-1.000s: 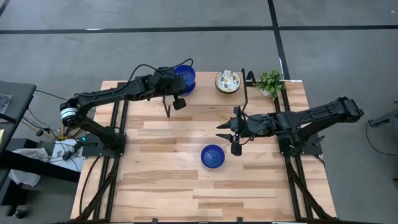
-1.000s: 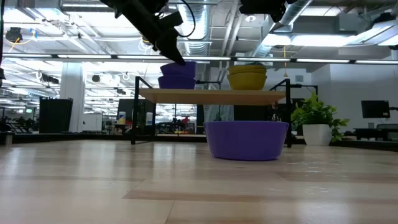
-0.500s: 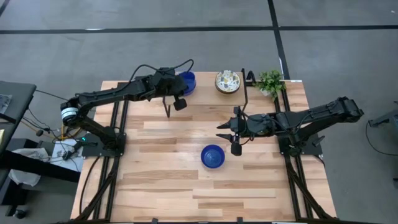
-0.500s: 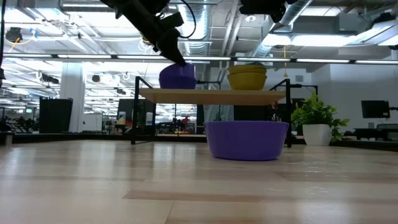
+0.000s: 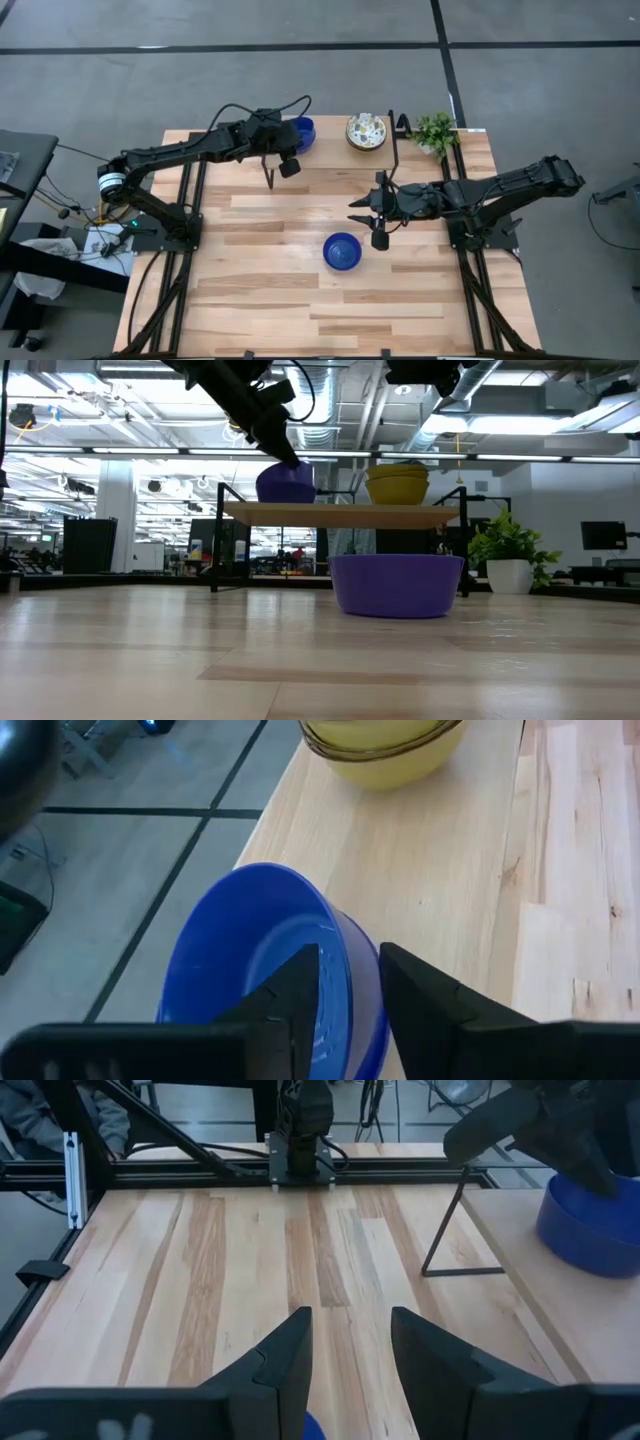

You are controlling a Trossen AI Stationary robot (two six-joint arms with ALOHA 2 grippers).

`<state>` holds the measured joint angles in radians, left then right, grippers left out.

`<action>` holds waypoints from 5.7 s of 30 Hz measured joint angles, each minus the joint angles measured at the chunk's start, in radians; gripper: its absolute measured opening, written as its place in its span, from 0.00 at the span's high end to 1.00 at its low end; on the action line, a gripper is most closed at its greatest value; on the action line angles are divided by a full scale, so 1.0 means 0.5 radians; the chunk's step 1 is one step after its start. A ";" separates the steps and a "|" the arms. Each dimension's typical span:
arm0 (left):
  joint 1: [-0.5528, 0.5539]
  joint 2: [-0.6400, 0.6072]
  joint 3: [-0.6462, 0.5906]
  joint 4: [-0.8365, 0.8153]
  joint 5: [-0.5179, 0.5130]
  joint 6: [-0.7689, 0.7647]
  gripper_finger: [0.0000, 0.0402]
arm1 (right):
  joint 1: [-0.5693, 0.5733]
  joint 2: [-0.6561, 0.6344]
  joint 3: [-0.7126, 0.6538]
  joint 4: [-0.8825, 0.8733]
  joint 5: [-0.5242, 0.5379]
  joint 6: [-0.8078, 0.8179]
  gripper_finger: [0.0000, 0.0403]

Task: Pick & Place Mini bowls
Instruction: Stack the top blue bowl on top of the blue bowl on the shelf, then stack the blue bowl on top of the blue bowls on the shelf

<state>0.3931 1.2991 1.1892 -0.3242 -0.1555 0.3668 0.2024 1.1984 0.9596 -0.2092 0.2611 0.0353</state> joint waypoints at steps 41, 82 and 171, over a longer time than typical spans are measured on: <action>-0.113 -0.002 -0.077 -0.017 -0.124 0.210 0.81 | 0.000 0.000 -0.001 0.001 -0.001 -0.001 0.68; -1.223 -0.628 -1.392 1.082 0.269 -0.654 0.81 | 0.278 0.170 0.000 -0.469 0.198 0.672 0.70; -1.321 -0.342 -1.427 1.413 0.030 -0.654 0.81 | -0.150 0.981 0.000 -0.297 -0.362 0.589 0.70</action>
<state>-0.2676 1.1282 0.4755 0.3825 -0.1406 0.0399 0.1272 1.6890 0.9596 -0.3578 0.0799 0.3296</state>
